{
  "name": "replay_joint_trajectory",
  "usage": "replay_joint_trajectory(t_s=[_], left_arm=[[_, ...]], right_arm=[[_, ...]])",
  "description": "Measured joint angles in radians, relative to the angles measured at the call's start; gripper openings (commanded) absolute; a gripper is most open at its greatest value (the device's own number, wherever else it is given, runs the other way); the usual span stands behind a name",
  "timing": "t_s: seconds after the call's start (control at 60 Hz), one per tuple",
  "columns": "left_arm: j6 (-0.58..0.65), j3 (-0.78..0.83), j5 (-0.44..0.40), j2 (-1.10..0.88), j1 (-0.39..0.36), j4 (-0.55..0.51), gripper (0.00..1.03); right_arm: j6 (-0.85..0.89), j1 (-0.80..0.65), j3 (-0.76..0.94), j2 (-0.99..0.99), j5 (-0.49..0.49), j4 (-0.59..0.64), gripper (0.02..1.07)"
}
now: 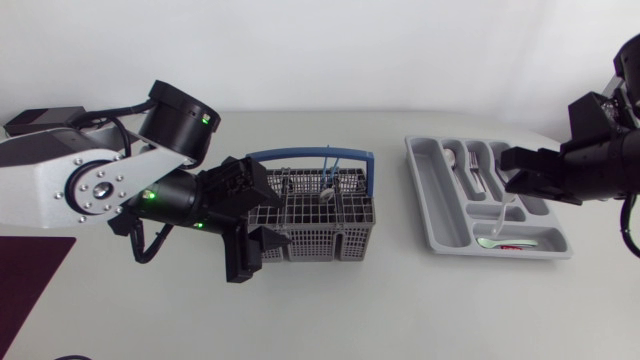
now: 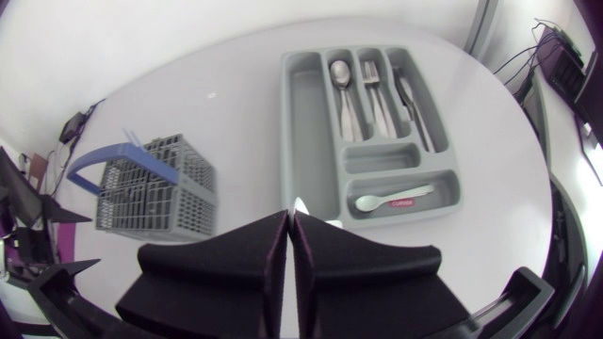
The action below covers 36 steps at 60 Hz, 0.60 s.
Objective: Unload the cutlery basket into the drawer organizer.
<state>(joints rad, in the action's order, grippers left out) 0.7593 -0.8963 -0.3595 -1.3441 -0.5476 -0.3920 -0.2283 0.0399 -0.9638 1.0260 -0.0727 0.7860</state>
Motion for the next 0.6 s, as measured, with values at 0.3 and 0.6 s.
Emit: replay_joint_trajectory(t_s=[0.3, 0.6], left_arm=[[0.0, 0.012, 0.002, 0.009, -0.01, 0.0, 0.98], [0.0, 0.019, 0.002, 0.011, -0.01, 0.001, 0.98]], right_arm=[[0.175, -0.1, 0.175, 0.082, 0.2, -0.294, 0.08], [0.227, -0.101, 0.247, 0.261, 0.312, -0.525, 0.1]])
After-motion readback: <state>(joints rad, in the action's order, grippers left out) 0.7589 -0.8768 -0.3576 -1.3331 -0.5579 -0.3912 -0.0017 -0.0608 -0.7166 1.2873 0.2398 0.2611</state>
